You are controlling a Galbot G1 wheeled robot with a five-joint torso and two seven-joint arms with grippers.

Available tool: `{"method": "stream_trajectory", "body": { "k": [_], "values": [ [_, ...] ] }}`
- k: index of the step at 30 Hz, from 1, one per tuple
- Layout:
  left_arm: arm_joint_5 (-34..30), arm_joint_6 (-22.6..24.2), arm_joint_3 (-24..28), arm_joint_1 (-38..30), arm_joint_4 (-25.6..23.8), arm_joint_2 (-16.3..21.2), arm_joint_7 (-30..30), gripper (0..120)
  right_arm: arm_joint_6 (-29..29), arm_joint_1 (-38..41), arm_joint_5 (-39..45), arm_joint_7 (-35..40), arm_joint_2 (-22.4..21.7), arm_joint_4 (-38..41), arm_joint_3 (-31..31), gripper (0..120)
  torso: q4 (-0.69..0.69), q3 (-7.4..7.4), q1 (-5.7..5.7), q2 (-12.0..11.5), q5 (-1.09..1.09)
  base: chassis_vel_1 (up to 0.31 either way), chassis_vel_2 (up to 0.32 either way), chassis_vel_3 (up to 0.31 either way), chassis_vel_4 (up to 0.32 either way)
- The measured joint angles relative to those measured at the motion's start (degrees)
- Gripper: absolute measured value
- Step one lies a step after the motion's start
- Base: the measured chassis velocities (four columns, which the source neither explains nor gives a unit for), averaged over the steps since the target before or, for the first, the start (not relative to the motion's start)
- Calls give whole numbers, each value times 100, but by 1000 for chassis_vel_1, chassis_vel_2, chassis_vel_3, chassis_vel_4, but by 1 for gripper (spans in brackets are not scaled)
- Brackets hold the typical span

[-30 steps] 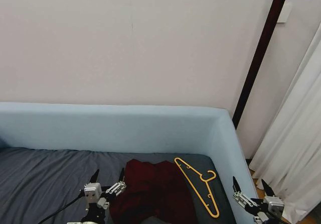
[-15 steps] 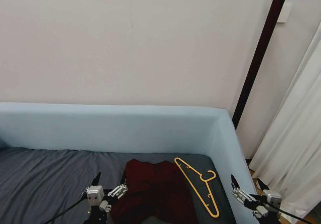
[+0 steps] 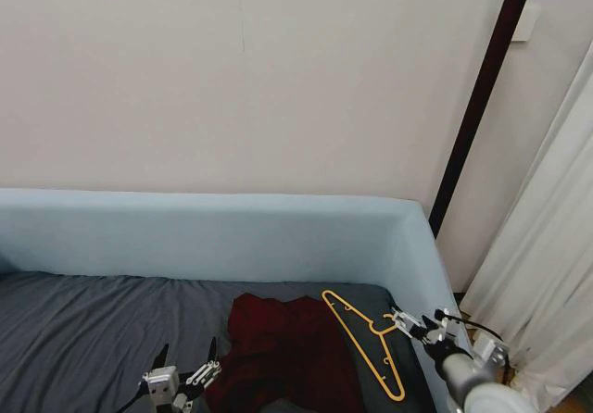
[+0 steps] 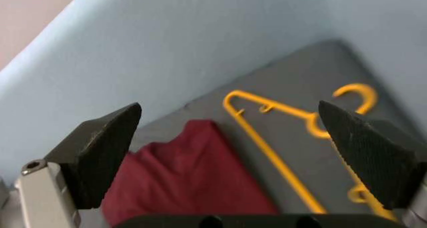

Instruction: Pick up the clothes from the sofa and hang them on the clothes hanger.

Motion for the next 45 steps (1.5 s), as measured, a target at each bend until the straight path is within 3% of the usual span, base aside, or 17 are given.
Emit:
{"method": "stream_trajectory", "body": {
  "k": [5, 7, 9, 16, 22, 33, 45],
  "values": [
    [214, -91, -65, 101, 0, -184, -50, 100, -362, 718, 908, 426, 253, -612, -440, 100, 1, 1, 0, 0, 2, 0, 0, 0, 0],
    [265, -115, -111, 146, -12, -248, -71, 100, -497, 983, 1065, 507, 401, -935, -577, 100, -5, -1, 0, 1, -2, 0, 0, 0, 0],
    [293, -128, -141, 169, -27, -282, -76, 100, -551, 1126, 1050, 506, 485, -1175, -676, 100, -1, 0, 0, 0, -1, 0, 0, 0, 0],
    [376, -140, -275, 229, -69, -428, -100, 100, -583, 2037, -55, 1, 956, -2992, -1177, 100, -2, 0, 0, 0, 1, 0, 0, 0, 0],
    [378, -133, -348, 215, -26, -444, -106, 100, -504, 2549, -602, -468, 1458, -4124, -1167, 100, 0, 0, 0, 1, 1, 0, 0, 0, 0],
    [370, -133, -428, 156, 97, -325, -122, 100, -453, 2806, -1181, -937, 2116, -5003, -970, 100, -1, 0, 0, 0, 0, 0, 0, 0, 0],
    [343, -150, -537, 182, 101, -208, -174, 100, -366, 2775, -1649, -1206, 2207, -5147, -996, 62, -2, 0, 0, 1, 1, 0, 0, 0, 0]
  ]
}}
